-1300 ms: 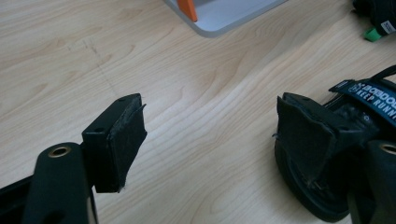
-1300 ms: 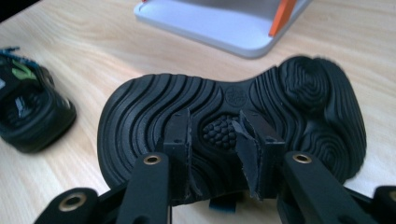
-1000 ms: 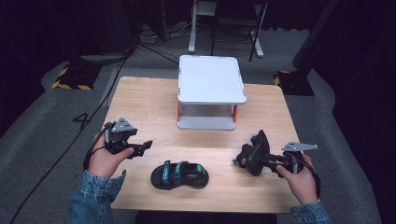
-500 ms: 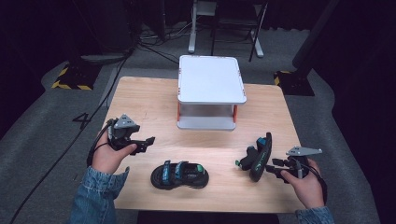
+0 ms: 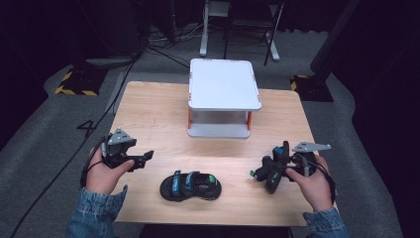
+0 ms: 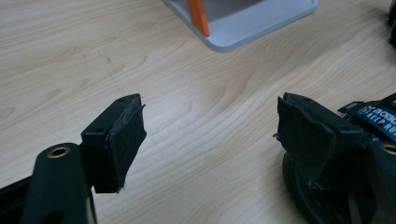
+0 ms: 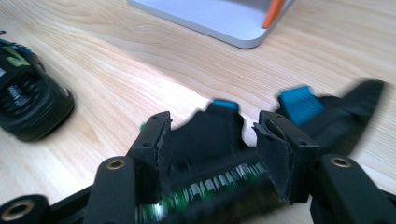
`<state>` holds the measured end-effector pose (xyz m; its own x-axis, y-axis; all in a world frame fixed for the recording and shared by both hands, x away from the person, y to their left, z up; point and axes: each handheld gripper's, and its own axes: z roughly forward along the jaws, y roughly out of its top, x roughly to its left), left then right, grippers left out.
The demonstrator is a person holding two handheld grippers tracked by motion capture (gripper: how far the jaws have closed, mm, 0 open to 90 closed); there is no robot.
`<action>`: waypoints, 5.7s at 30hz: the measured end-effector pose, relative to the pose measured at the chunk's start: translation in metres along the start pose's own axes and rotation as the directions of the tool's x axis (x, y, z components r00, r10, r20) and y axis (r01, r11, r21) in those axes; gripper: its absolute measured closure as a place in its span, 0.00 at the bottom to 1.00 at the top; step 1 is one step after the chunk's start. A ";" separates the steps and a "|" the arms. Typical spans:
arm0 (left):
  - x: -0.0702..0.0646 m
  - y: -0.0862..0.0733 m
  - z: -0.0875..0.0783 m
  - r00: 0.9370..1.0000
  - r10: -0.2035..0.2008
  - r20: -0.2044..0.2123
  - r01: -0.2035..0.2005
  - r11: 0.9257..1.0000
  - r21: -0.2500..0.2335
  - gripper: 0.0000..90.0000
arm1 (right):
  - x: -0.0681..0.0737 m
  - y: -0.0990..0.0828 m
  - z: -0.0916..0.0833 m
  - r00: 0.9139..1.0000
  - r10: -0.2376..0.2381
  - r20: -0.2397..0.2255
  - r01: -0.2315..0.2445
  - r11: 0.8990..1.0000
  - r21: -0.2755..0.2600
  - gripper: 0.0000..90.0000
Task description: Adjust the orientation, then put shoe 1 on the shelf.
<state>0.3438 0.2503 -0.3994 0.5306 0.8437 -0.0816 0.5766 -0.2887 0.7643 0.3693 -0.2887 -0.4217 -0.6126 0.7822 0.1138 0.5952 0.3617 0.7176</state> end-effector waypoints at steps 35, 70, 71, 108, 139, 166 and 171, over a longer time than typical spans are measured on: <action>0.006 -0.020 -0.010 0.999 -0.038 -0.038 0.039 0.999 0.017 0.27 | -0.006 0.027 0.040 0.999 0.026 -0.025 -0.028 0.998 -0.062 0.70; 0.002 0.009 0.024 0.999 0.008 0.041 -0.008 1.000 0.011 0.27 | 0.029 0.003 0.002 0.989 -0.125 -0.074 0.126 0.992 0.009 0.95; 0.002 0.009 0.024 0.999 0.005 0.040 -0.005 1.000 0.011 0.27 | 0.027 0.003 0.000 0.990 -0.121 -0.070 0.122 0.992 0.016 0.96; 0.003 0.012 0.034 0.999 0.006 0.051 -0.007 1.000 0.020 0.27 | -0.015 -0.034 -0.005 0.982 0.182 0.043 -0.186 0.974 0.128 0.81; 0.018 -0.015 -0.001 0.998 -0.063 -0.025 0.063 0.998 -0.003 0.27 | 0.032 0.059 0.026 0.997 -0.008 -0.080 -0.005 0.988 -0.154 0.88; 0.026 -0.015 0.002 0.997 -0.075 -0.005 0.075 0.997 -0.011 0.27 | 0.053 0.117 0.168 0.999 -0.047 -0.001 0.047 0.986 -0.163 0.87; 0.027 -0.016 0.002 0.997 -0.079 -0.007 0.079 0.997 -0.016 0.28 | 0.054 0.111 0.182 0.999 -0.039 -0.005 0.038 0.989 -0.144 0.82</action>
<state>0.3504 0.2770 -0.4150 0.4788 0.8671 -0.1373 0.6069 -0.2139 0.7654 0.4968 -0.1142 -0.4607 -0.6384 0.7646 0.0891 0.4901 0.3145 0.8129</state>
